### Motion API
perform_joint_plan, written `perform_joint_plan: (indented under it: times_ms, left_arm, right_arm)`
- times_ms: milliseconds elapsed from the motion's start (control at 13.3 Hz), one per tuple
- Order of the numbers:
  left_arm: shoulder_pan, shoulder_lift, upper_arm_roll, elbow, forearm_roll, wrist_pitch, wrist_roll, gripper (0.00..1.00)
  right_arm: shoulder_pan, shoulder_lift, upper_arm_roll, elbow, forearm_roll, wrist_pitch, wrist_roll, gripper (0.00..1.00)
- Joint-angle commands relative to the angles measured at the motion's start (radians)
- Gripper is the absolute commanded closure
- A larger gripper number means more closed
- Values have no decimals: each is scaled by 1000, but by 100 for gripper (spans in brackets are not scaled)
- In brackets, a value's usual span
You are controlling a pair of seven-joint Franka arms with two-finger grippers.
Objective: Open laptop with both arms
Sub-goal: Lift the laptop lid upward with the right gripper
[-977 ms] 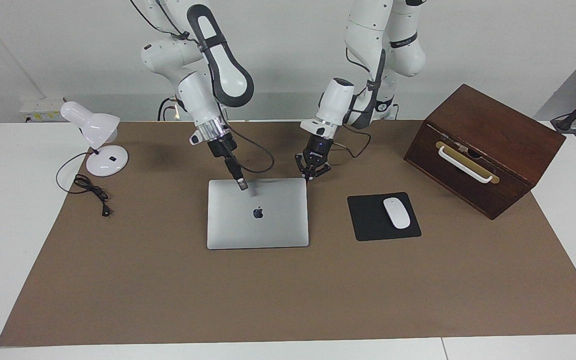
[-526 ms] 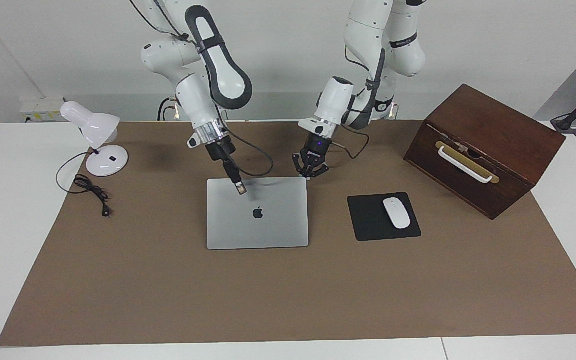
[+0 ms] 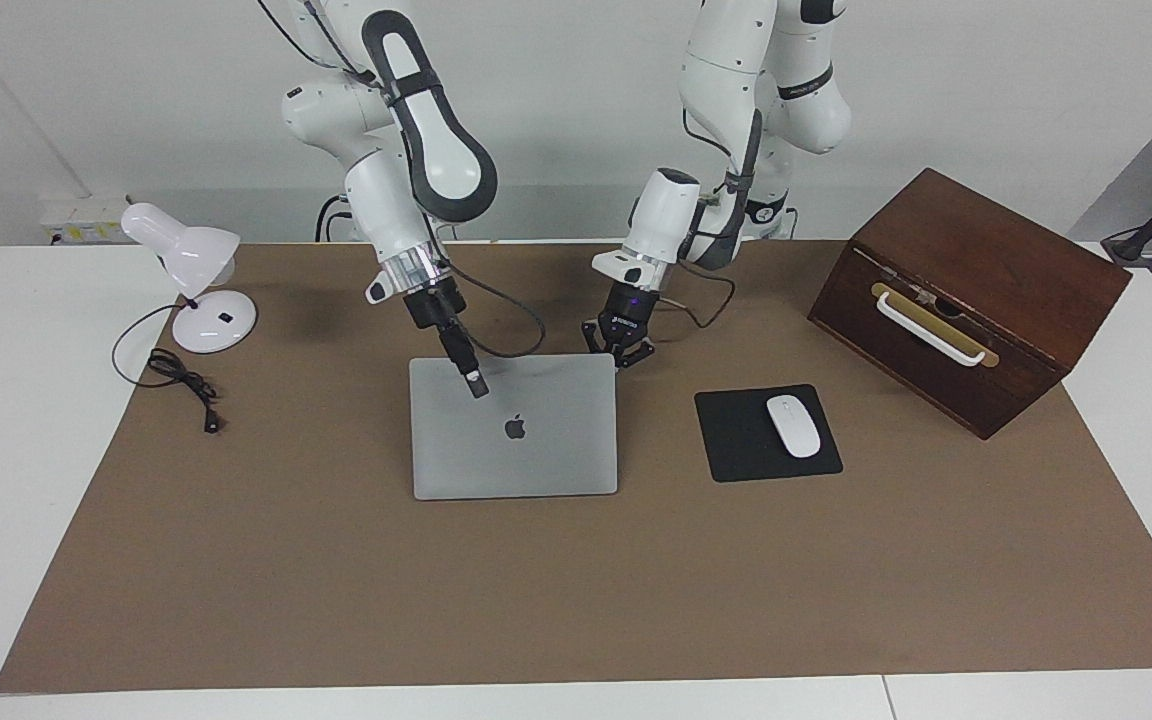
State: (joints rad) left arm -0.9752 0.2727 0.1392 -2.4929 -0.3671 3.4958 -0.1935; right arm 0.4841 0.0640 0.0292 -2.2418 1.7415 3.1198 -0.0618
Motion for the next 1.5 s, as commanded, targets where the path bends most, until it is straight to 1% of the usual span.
perform_joint_plan:
  times_ms: [0,602,902,1429]
  left_arm:
    - [-19,43,8,37,-30,6,13,100]
    - [-19,46,11,35,-29,6,16,100]
    - [-19,46,11,34,-29,8,16,100]
    - [-19,46,13,32,-29,8,23,100]
  right_arm:
    - [-30,39,1,60,16,-18,-59,0]
    - [-62,50,1,99,18,-73,-84,0]
    - [-88,57,1,131,30,-113,-136,0]
    - [-121,88,1,197,23,-119,-144,0]
